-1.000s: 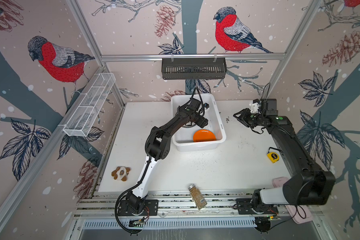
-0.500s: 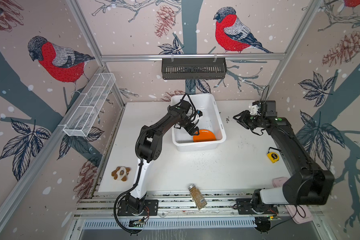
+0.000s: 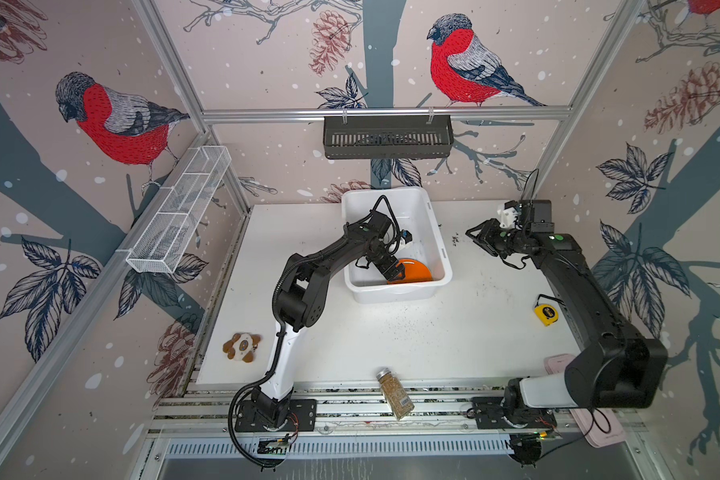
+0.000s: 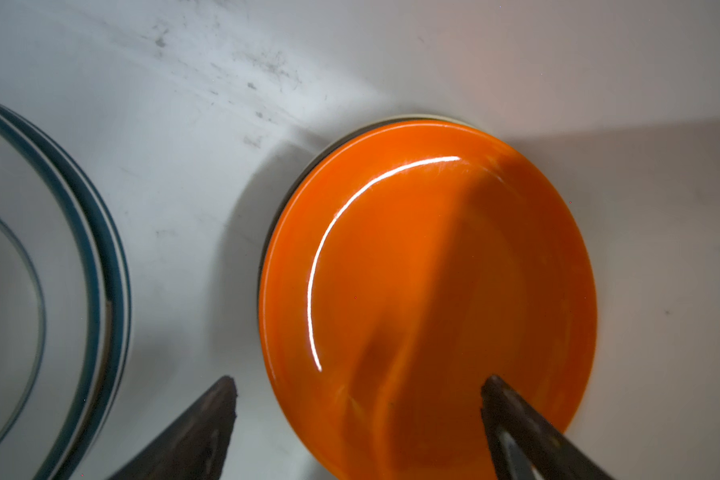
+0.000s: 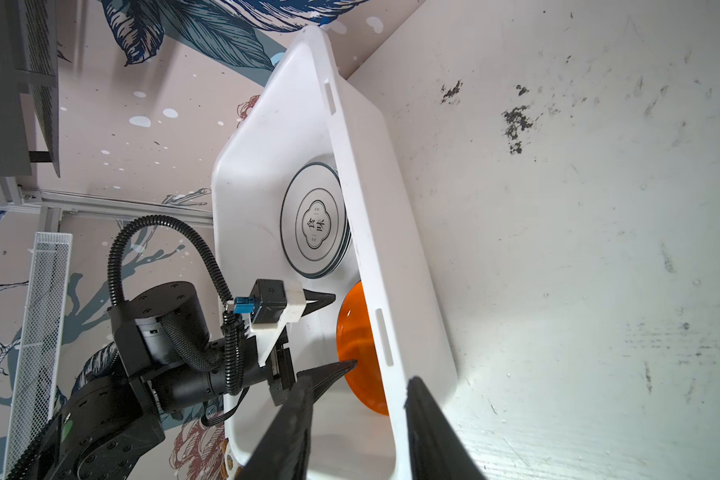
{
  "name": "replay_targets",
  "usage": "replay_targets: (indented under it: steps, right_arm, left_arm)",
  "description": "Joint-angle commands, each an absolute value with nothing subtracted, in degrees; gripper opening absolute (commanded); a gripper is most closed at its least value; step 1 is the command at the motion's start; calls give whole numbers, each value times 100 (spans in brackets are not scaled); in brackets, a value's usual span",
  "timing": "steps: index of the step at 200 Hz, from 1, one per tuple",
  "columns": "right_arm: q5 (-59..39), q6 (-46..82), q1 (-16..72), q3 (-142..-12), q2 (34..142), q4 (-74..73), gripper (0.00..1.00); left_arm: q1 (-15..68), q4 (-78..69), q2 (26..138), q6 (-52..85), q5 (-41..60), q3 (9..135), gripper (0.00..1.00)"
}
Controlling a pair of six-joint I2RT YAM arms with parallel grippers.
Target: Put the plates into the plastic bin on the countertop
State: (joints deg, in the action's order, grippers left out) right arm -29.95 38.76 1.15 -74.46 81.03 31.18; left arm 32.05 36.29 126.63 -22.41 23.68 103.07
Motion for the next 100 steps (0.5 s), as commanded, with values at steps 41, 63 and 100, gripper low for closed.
replay_targets:
  steps: [41, 63, 100]
  right_arm:
    - [-3058, 3804, 114, -7437, 8088, 3090, 39]
    - [-3066, 3808, 114, -7449, 8111, 3068, 39]
    - [-3069, 3797, 114, -7473, 8147, 3067, 39]
  left_arm:
    - [3225, 2936, 12525, -1981, 1935, 9975, 91]
    - [3233, 2874, 12533, -1979, 1899, 9933, 92]
    - [3250, 2739, 12533, -1909, 1792, 9839, 91]
